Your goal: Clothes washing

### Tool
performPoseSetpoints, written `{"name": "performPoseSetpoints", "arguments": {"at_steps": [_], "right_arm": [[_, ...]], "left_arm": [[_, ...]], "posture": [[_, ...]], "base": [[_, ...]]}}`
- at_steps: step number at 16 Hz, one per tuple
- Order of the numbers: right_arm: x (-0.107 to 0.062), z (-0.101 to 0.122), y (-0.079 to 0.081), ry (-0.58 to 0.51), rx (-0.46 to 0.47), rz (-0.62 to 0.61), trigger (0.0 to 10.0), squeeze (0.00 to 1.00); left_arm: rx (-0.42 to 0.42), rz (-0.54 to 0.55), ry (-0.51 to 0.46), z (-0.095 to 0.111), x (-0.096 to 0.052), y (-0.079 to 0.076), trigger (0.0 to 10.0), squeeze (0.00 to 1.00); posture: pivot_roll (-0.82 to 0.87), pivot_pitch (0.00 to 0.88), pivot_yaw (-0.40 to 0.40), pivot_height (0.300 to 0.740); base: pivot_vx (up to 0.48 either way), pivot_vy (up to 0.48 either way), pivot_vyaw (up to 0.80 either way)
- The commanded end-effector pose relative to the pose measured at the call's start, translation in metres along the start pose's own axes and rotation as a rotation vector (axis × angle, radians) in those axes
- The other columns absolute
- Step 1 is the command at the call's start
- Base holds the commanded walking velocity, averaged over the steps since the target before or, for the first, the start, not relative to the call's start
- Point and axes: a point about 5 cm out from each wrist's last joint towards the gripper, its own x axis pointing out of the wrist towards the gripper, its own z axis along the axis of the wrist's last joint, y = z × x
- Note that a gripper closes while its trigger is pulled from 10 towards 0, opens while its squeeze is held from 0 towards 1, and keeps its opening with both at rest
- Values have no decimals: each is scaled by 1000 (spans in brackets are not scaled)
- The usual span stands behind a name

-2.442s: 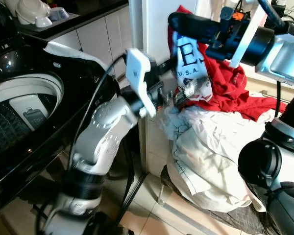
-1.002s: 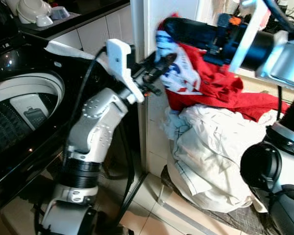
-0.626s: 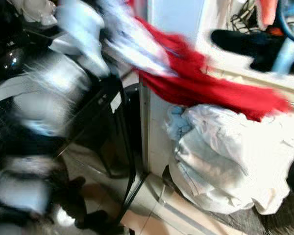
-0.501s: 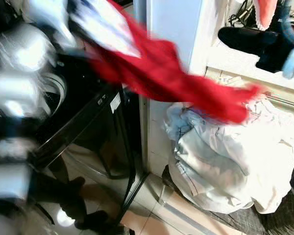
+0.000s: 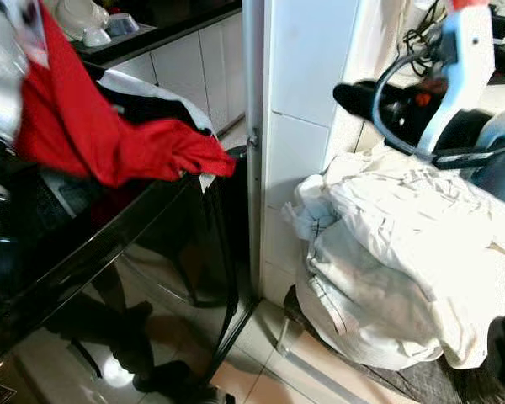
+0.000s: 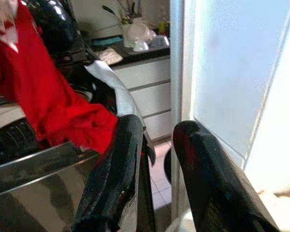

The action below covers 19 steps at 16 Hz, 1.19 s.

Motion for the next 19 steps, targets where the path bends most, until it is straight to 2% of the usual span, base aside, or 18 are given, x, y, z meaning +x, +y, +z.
{"name": "performPoseSetpoints", "arguments": {"at_steps": [1, 2, 3, 4, 5, 6, 7, 8, 10, 11, 12, 13, 14, 16, 19], "right_arm": [[2, -1, 5, -14, -27, 8, 10000, 0], [3, -8, 9, -2, -31, 22, 10000, 0], [4, -15, 12, 29, -37, 40, 10000, 0], [4, -18, 13, 43, -38, 46, 10000, 0], [3, -29, 17, 114, -21, 83, 10000, 0], [3, -31, 18, 124, -16, 89, 10000, 0], [1, -40, 21, 199, 25, 140, 10000, 0], [0, -42, 23, 217, 32, 166, 10000, 0], [-10, -50, 46, 243, 1, 381, 10000, 0], [-14, -53, 55, 251, -20, 457, 10000, 0], [-23, -59, 68, 285, -66, 572, 10000, 0], [-26, -62, 70, 310, -85, 587, 10000, 0], [-20, -61, 64, 310, -88, 518, 10000, 0], [-15, -60, 55, 293, -92, 458, 10000, 0], [-11, -60, 52, 278, -95, 436, 10000, 0]], "left_arm": [[56, -76, 32, -8, -2, -13, 10000, 0], [40, -140, 81, -17, -5, -26, 10000, 675], [30, -239, 136, -25, -10, -40, 10000, 1000], [17, -263, 151, -27, -11, -43, 10000, 1000], [-21, -326, 224, -36, -14, -52, 10000, 1000], [-26, -336, 237, -37, -15, -53, 10000, 1000], [-107, -384, 300, -44, -17, -57, 10000, 1000], [-119, -414, 326, -46, -19, -59, 10000, 1000], [-200, -496, 371, -51, -24, -66, 10000, 1000], [-213, -513, 381, -52, -25, -67, 10000, 1000], [-175, -530, 394, -55, -27, -67, 10000, 1000], [-137, -524, 404, -59, -28, -65, 10000, 1000], [-74, -478, 411, -65, -27, -56, 10000, 1000], [-33, -423, 392, -63, -22, -44, 10000, 1000], [-56, -457, 389, -58, -21, -41, 10000, 1000]], "posture": [[-75, 0, 79, 740], [-77, 0, 78, 740], [-77, 0, 78, 740], [-78, 0, 78, 740], [-78, 0, 77, 740], [-79, 0, 78, 740], [-80, 0, 79, 740], [-81, 0, 80, 740], [-80, 0, 78, 740], [-78, 0, 76, 740], [-76, 0, 72, 740], [-76, 0, 72, 740], [-66, 0, 63, 740], [-62, 0, 59, 740], [-53, 0, 55, 740]], "base": [[0, 0, 0], [0, 0, 0], [0, 0, 0], [0, 0, 0], [0, 0, 0], [0, 0, 0], [0, 0, 0], [0, 0, 0], [0, 0, 0], [0, 0, 0], [0, 0, 0], [0, 0, 0], [0, 0, 0], [0, 0, 0], [0, 0, 0]]}}
